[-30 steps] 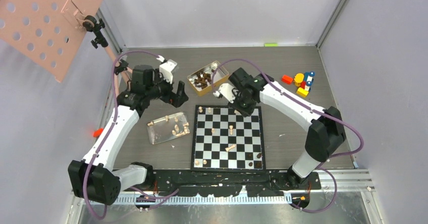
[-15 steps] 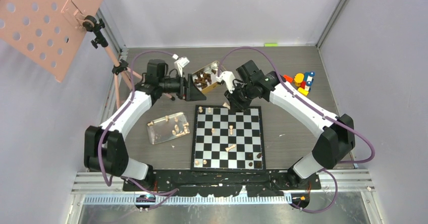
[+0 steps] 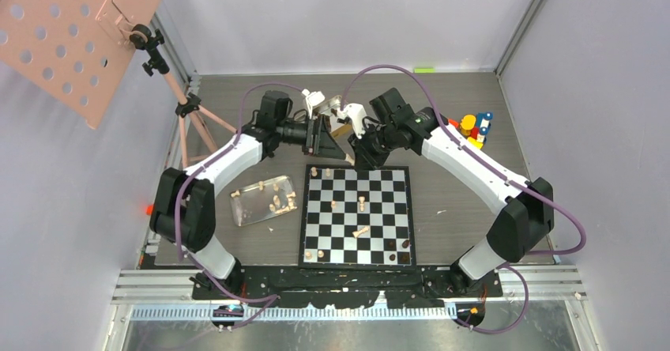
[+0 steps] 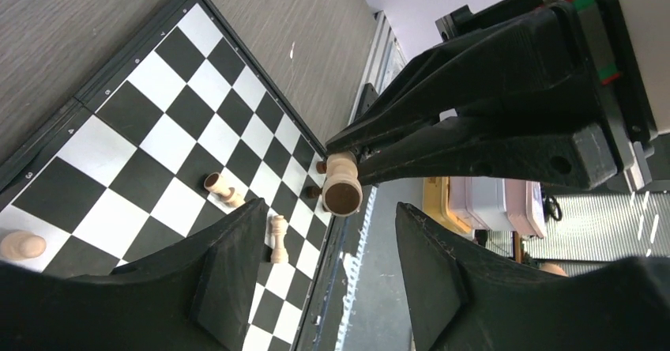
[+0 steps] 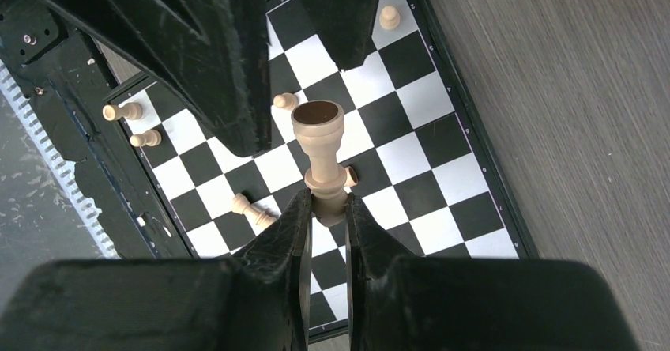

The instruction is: Set up the chess pieces on the board

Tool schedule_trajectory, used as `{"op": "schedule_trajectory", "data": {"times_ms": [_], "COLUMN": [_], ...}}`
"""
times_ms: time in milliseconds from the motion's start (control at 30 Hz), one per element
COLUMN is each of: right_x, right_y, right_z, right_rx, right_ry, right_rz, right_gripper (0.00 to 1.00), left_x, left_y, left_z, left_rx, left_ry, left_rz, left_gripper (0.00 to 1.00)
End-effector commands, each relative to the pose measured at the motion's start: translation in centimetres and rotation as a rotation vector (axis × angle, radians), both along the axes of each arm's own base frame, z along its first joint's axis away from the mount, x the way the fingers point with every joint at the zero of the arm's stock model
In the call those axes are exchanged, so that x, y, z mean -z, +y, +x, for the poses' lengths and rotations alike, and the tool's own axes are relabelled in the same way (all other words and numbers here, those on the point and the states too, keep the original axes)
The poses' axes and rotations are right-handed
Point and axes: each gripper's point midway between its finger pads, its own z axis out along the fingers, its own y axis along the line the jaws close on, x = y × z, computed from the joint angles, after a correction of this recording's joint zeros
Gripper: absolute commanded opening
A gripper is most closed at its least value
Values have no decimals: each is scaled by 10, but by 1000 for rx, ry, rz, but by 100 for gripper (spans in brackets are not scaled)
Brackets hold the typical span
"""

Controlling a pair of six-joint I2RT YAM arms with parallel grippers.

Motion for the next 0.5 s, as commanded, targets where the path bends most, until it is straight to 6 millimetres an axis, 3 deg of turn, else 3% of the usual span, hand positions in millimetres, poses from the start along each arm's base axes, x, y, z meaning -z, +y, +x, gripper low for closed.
{"op": "schedule_trajectory", "data": {"times_ms": [0, 467], "right_x": [-17, -14], "right_y": [10, 9], "right_z": [7, 7], "right_rx": [-2, -1], "right_ry": [-37, -34], "right_rz": [48, 41], "right_gripper": [2, 3], "left_x": [-24, -13], "left_y": [-13, -26], "left_z": [4, 6], "left_rx": [34, 52], "left_ry": [-37, 11], "left_rz": [-61, -44], "left_gripper": [62, 41]}}
